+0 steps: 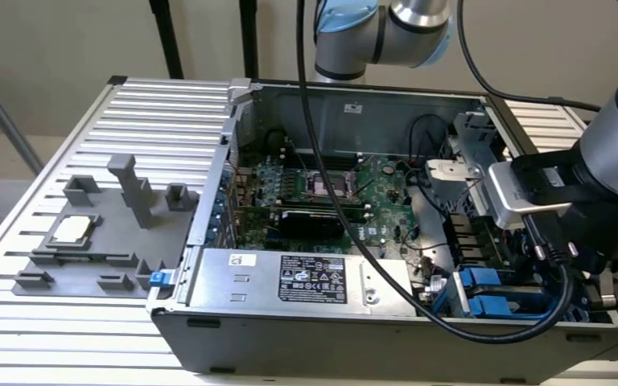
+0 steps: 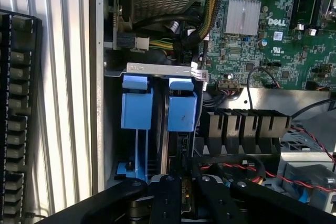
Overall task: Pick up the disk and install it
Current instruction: 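Insert the first disk wire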
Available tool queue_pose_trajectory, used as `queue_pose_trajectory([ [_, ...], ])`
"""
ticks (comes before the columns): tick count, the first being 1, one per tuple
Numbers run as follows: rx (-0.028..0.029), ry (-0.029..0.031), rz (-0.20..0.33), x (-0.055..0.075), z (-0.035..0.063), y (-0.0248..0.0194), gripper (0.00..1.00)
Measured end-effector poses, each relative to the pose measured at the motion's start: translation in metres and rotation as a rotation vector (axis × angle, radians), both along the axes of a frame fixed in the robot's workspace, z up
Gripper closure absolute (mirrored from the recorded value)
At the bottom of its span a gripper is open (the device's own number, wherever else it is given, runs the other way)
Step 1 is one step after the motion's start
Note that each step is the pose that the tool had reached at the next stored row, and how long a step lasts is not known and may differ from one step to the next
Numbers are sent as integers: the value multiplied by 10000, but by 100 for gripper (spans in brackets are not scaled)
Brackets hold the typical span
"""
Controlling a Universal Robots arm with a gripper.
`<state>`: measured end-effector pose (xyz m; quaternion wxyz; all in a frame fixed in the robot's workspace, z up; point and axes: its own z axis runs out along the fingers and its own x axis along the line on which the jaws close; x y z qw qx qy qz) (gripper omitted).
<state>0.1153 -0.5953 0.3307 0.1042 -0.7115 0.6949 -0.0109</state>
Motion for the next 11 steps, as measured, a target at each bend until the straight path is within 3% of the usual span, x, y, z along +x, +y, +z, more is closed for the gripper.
queue_pose_trajectory([
  [3, -10, -1, -4, 0, -1, 0, 81],
  [4, -12, 0, -5, 0, 0, 1, 75],
  [11, -18, 0, -14, -5, 88, 0, 75],
])
